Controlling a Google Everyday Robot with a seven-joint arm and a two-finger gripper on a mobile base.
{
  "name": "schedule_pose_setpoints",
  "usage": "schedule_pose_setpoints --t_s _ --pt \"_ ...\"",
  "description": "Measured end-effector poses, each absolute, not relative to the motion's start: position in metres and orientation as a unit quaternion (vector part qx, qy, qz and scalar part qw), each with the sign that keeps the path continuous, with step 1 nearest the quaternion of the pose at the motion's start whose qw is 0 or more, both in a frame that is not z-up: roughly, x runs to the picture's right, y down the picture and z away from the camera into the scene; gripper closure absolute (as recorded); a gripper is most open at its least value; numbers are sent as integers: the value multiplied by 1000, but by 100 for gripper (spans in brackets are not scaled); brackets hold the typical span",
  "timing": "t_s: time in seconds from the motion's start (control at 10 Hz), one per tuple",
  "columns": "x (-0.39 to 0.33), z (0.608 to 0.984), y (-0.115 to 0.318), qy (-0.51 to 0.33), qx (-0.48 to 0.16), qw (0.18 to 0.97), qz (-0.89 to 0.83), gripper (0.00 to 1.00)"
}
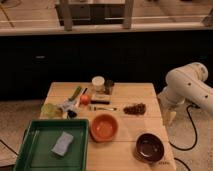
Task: Place grapes in red bowl
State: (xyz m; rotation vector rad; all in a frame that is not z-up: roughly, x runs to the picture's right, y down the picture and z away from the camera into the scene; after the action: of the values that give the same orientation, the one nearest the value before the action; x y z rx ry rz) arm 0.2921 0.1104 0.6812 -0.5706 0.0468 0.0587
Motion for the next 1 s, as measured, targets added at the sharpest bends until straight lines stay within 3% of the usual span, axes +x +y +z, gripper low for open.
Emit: schedule_pose_setpoints --t_s 1.0 --pt "269 727 100 4 -265 964 -33 20"
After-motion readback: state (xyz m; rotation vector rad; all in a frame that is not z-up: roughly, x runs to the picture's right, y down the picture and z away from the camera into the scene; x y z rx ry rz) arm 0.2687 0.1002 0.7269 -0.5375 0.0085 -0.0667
